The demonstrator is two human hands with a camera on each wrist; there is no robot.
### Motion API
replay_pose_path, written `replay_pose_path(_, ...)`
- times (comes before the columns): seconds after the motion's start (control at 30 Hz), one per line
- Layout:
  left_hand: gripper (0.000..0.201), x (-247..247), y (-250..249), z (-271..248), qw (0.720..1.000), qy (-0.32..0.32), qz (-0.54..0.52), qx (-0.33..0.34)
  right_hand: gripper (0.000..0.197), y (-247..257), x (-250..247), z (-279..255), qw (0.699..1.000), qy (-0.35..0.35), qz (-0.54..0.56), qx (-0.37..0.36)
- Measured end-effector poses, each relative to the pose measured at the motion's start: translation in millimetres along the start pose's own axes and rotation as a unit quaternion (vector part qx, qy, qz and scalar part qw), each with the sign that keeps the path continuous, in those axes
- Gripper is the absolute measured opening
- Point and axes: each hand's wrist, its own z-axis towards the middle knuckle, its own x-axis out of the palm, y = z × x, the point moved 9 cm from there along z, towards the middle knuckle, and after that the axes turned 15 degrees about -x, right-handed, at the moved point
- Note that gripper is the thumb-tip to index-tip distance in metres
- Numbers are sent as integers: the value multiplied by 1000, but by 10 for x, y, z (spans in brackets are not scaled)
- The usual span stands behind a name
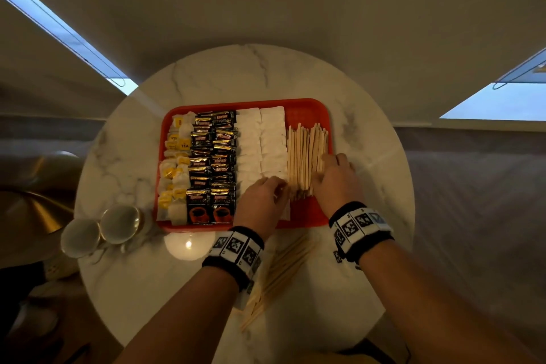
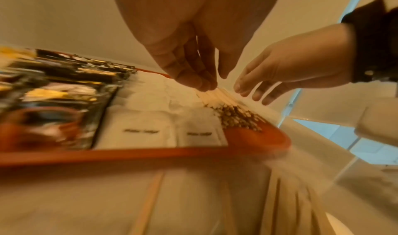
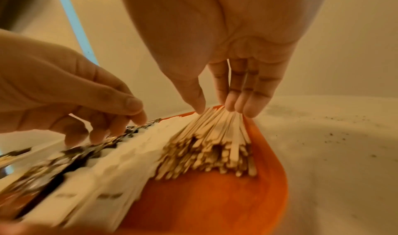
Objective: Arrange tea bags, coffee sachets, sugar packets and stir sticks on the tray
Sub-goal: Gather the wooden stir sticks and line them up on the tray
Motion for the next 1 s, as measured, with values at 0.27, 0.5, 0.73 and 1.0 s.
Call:
replay_pose_path(0.27,38,163,1011,-828,990,34,131,-27,37,588,748,-942,953,216,-27,-209)
replay_pose_path(0.5,39,366,1462,-1038,983,119,129,-62,53,465,1060,-1309,931,248,-144,-227)
replay_pose_path(0.73,46,629,1089,-1050,981,145,123,36,52,645,1245,-1290,934,229,-149,-232)
replay_pose_path(1.0,40,690,1035,-1103,951,160,242,110,32,703,1206,-1278,932,201,-164,-252)
